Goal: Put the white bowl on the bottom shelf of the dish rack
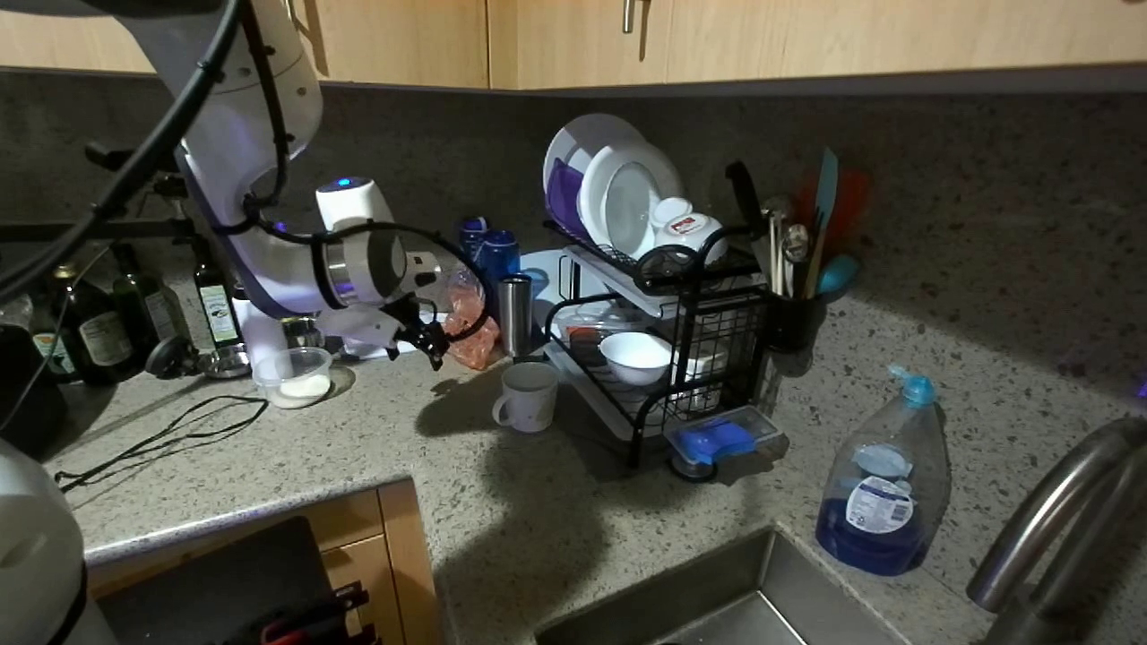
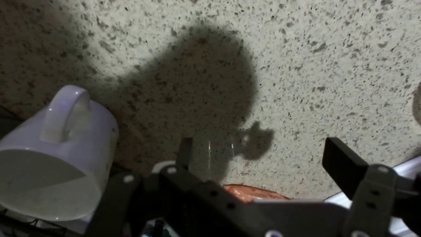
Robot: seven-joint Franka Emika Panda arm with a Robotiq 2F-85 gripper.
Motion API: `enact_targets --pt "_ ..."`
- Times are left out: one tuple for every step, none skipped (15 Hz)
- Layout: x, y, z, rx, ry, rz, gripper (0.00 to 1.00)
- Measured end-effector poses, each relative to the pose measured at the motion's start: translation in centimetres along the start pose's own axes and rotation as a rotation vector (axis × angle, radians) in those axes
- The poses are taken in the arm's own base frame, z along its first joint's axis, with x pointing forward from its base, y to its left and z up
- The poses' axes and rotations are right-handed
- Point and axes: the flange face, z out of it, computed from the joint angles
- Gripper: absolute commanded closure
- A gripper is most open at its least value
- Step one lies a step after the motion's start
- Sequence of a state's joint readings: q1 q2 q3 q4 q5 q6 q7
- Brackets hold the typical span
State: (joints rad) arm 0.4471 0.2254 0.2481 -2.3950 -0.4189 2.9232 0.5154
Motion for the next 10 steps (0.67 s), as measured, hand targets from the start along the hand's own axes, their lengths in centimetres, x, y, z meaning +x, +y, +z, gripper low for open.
enact_targets --pt "0.3 -0.2 -0.5 -0.002 -0.024 -0.008 0.0" --pt "0.7 -0.2 -1.2 -0.008 -0.043 -0.014 0.0" --pt "1.2 -0.1 -1.9 -0.015 -0.057 -0.017 0.0" --pt "1.7 0.2 -2.7 -0.024 -0.067 -0.02 0.0" --pt "2.2 0.5 -3.4 -0.037 -0.073 -0.015 0.0" --pt "2.6 0.8 -4.1 -0.049 -0.076 -0.011 0.0" --pt "2.9 0.8 -4.5 -0.052 -0.071 -0.009 0.0" --pt "2.9 0.8 -4.4 -0.051 -0.072 -0.009 0.0" --pt "2.8 0.8 -4.2 -0.051 -0.075 -0.009 0.0" --pt "2.7 0.8 -4.1 -0.05 -0.078 -0.01 0.0"
